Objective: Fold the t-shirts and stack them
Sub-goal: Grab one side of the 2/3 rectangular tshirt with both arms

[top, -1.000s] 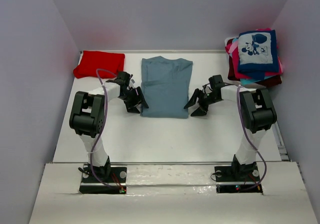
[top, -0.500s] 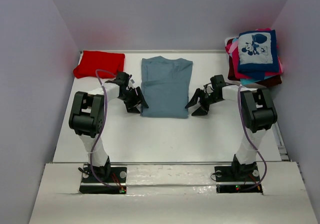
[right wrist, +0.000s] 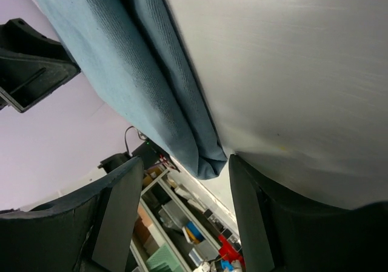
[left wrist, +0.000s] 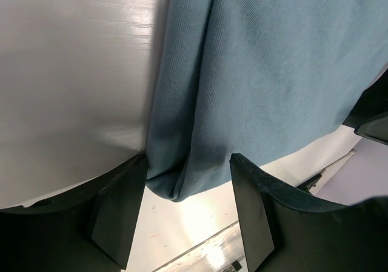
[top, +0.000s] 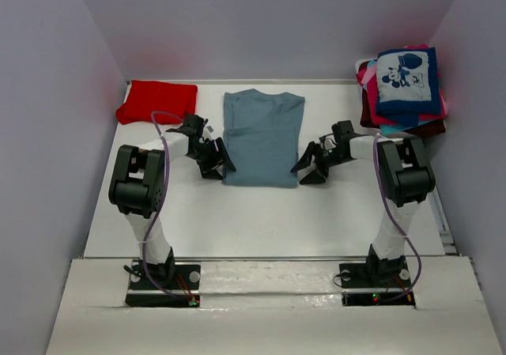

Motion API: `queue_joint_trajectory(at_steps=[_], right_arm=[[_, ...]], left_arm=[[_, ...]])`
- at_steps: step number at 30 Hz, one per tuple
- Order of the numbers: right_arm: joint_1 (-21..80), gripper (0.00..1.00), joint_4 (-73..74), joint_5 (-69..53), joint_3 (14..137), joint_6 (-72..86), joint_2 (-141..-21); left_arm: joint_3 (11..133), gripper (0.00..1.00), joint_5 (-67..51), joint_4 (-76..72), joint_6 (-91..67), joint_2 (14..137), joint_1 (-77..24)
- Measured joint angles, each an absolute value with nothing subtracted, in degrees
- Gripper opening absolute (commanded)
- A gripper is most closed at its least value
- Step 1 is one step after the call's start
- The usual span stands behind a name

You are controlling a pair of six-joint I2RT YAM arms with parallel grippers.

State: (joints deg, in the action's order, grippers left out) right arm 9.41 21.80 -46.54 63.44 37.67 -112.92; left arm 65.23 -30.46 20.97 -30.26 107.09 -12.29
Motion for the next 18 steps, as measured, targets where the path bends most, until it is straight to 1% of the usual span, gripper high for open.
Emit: queue_joint_trajectory(at_steps=[15, 18], right_arm=[[10.85, 0.65, 21.39, -48.97, 65.28, 39.07, -115.37], [11.16, 0.64, 21.41, -48.97, 65.87, 39.24, -115.77]], left_arm=[[64.90, 0.70, -32.56, 19.64, -30.26, 107.50, -12.29], [64.84, 0.66, -32.64, 19.51, -30.24, 107.50, -12.29]])
